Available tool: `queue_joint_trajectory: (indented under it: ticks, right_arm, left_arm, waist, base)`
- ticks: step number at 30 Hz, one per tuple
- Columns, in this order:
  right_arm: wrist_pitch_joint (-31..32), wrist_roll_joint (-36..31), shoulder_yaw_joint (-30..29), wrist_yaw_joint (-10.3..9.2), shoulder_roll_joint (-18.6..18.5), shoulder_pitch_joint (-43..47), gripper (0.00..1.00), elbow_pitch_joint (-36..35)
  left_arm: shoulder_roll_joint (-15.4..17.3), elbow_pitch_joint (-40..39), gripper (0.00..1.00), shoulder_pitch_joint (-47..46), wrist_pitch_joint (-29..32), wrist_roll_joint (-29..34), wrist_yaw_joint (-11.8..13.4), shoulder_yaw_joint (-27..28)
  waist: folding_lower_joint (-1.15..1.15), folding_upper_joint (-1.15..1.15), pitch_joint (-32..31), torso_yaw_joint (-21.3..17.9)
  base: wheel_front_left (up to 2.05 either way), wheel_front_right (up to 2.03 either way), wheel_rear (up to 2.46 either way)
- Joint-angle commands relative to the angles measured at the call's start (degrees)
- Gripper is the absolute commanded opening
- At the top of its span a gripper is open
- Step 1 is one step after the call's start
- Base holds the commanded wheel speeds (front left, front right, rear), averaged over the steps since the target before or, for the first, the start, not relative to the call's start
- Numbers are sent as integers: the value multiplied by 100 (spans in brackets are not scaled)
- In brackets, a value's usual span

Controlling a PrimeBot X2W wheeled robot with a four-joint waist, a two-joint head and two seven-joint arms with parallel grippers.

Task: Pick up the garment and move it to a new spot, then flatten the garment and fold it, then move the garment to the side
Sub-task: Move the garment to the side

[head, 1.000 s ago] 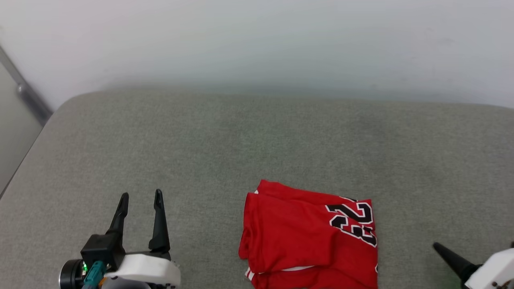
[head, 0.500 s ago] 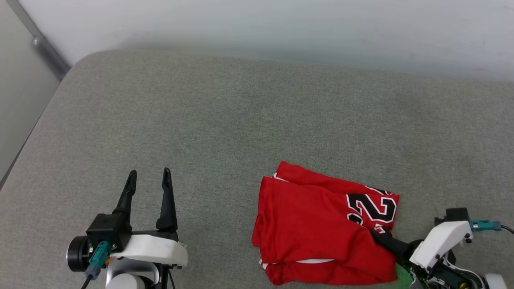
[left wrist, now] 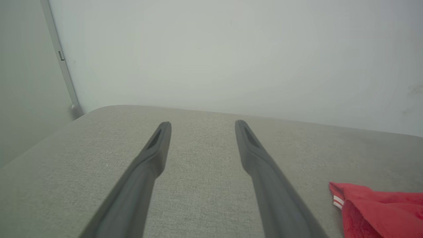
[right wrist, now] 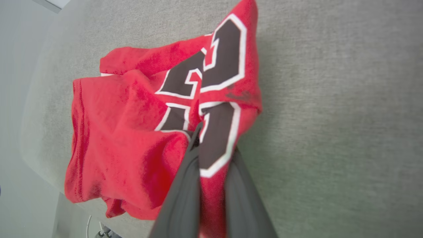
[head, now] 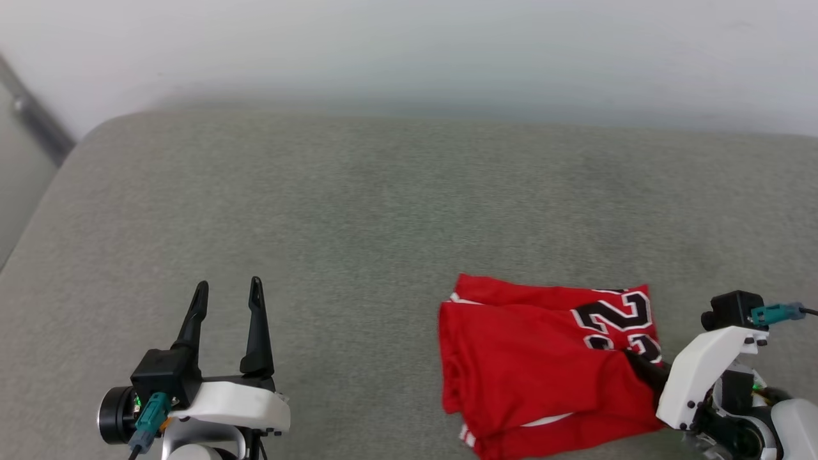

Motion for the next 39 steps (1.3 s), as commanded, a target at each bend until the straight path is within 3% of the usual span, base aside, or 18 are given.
queue_joint_trajectory:
  ticks: [1,8,14,20,29,32,39]
  right_arm:
    - [-125,-406,1,-2,-129,-99,0,51]
    - [-273,-1716,-12,-2,-242,-500,0,298]
    - [-627,-2242,58,-3,-194,-1111,0,688]
    - [-1269,-2637,-98,-3,-413,-1894,0,1262]
    - [-2450,-3112,-884,-3,-650,-3031,0,2119]
    - [-2859,-3238,-1281,-4,-825,-3429,0,2524]
    - [-3535,-3411,-1633,-3,-832,-3826,0,3286]
  left_arm:
    - [8,-30,100,52,-26,47,-22,6]
    - [31,-177,100,-76,-27,87,-99,112]
    - [104,-335,100,-302,-22,147,-155,136]
    - [254,-610,100,-742,91,290,-204,20]
    - [477,-1122,100,-1406,500,505,-315,-181]
    - [586,-1352,100,-1725,704,611,-397,-279]
    - [653,-1562,100,-1966,827,696,-439,-401]
  waist:
    - [0,0,-61,-314]
    - [0,0,148,-1262]
    - [0,0,575,-2161]
    - [0,0,1263,-2720]
    - [0,0,2182,-2894]
    - [0,0,2604,-2759]
    - [0,0,2984,-2476]
  base:
    - [0,0,0]
    - [0,0,0]
    - [0,0,0]
    - [0,0,0]
    - [0,0,0]
    - [0,0,0]
    - [0,0,0]
